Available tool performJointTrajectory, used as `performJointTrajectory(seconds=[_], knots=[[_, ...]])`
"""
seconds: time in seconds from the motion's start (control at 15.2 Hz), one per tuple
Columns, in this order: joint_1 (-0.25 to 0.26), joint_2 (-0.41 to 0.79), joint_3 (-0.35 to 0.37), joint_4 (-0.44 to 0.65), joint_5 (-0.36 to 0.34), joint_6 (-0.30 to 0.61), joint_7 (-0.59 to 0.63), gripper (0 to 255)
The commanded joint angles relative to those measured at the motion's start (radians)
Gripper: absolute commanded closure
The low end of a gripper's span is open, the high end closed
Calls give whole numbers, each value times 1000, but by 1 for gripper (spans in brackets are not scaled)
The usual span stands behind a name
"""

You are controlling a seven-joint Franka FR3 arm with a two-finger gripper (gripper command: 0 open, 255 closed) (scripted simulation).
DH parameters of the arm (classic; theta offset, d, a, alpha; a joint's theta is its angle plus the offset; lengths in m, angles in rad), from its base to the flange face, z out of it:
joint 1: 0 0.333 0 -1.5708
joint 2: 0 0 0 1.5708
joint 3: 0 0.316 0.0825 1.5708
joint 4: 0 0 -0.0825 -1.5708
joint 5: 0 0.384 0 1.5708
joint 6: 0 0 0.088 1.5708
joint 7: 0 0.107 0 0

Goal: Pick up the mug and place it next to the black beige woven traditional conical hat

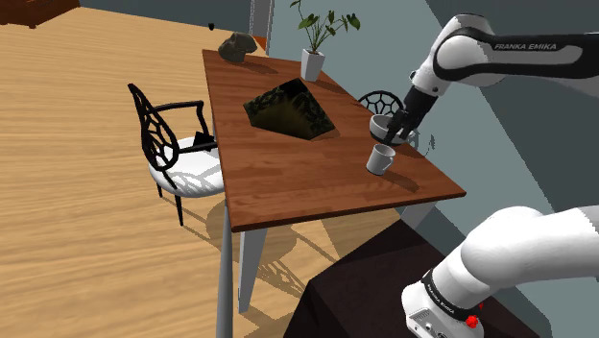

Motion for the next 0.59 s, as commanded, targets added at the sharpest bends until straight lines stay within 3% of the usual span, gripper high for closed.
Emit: performJointTrajectory(seconds=[0.0,0.53], knots=[[-11,40,-44,-3,-18,46,-60,0],[-14,282,-199,73,-10,220,-285,0]])
